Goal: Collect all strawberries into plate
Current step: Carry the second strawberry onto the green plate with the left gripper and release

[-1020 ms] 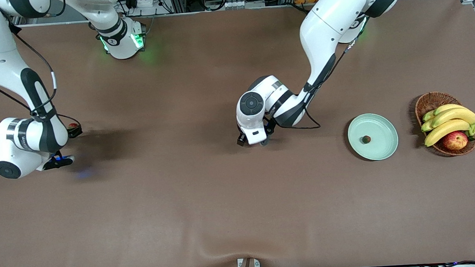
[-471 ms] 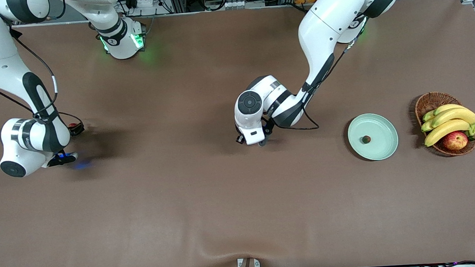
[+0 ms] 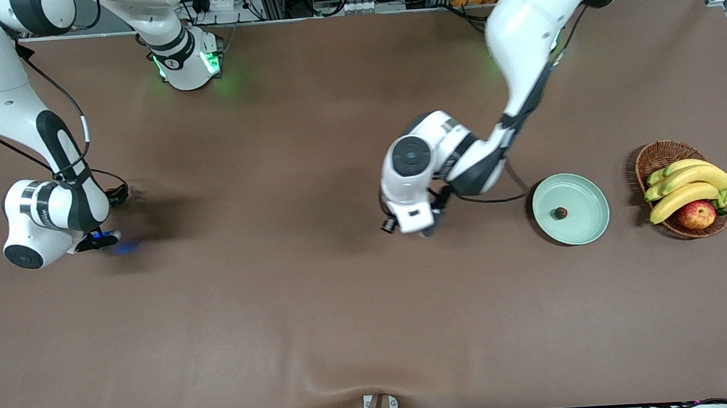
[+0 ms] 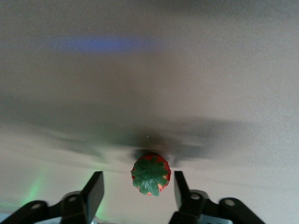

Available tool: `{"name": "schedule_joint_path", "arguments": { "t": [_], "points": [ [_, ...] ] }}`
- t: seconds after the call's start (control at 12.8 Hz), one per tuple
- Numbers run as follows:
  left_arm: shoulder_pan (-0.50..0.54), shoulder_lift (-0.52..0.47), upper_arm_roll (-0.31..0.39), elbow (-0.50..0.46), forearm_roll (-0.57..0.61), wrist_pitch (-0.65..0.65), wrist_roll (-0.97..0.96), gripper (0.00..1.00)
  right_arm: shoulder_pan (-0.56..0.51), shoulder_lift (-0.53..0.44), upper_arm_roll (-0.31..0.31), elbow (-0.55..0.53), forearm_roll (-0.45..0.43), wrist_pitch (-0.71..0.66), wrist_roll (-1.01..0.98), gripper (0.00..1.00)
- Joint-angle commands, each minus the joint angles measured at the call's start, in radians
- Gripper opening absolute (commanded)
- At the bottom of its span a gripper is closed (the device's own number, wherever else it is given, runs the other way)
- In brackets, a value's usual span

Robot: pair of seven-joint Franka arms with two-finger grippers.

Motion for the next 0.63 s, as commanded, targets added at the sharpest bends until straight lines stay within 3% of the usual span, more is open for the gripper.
{"name": "schedule_joint_path", "arguments": {
  "t": [0.0, 0.16, 0.24, 0.55],
  "points": [
    [0.114, -0.144, -0.010, -0.115, 0.008, -0.061, 0.133, 0.00, -0.012, -0.012, 0.007, -0.017, -0.023, 0.010, -0.016, 0.31],
    [0.218, -0.233, -0.013, -0.215, 0.000, -0.097, 0.325, 0.00, -0.012, -0.012, 0.009, -0.016, -0.023, 0.025, -0.016, 0.06],
    [0.261, -0.259, -0.013, -0.255, 0.000, -0.111, 0.425, 0.00, -0.011, -0.013, 0.009, -0.013, -0.023, 0.034, -0.016, 0.00],
    [0.424, -0.271, -0.010, -0.360, 0.006, -0.118, 0.784, 0.00, 0.073, -0.047, 0.016, 0.099, 0.005, -0.037, -0.010, 0.00]
  ]
}}
